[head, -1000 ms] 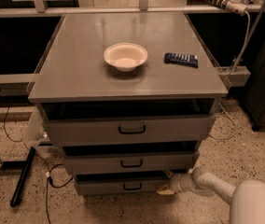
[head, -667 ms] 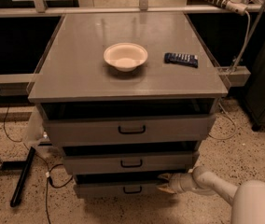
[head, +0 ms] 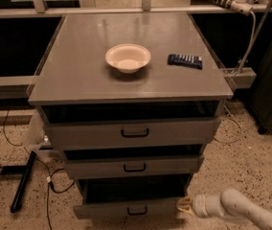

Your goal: Open bottom drawer

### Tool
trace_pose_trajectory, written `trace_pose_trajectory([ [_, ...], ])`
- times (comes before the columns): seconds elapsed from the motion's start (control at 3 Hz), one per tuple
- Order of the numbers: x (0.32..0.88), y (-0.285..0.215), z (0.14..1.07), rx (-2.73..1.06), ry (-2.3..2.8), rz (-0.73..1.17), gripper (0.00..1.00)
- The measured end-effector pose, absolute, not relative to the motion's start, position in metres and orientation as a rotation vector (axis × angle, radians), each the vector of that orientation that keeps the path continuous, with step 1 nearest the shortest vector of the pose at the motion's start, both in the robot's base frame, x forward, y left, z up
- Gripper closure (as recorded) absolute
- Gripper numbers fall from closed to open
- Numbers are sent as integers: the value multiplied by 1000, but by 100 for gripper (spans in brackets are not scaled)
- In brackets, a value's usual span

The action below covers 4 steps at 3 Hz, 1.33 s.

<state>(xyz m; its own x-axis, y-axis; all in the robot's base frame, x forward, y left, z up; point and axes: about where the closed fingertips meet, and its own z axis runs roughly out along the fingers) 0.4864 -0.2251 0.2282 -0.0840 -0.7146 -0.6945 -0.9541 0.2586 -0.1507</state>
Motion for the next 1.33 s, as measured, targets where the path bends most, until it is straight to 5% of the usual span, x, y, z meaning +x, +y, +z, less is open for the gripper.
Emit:
trace_pose_trajectory([
  [1.33, 469, -219, 224, -1510, 1867, 490, 12],
])
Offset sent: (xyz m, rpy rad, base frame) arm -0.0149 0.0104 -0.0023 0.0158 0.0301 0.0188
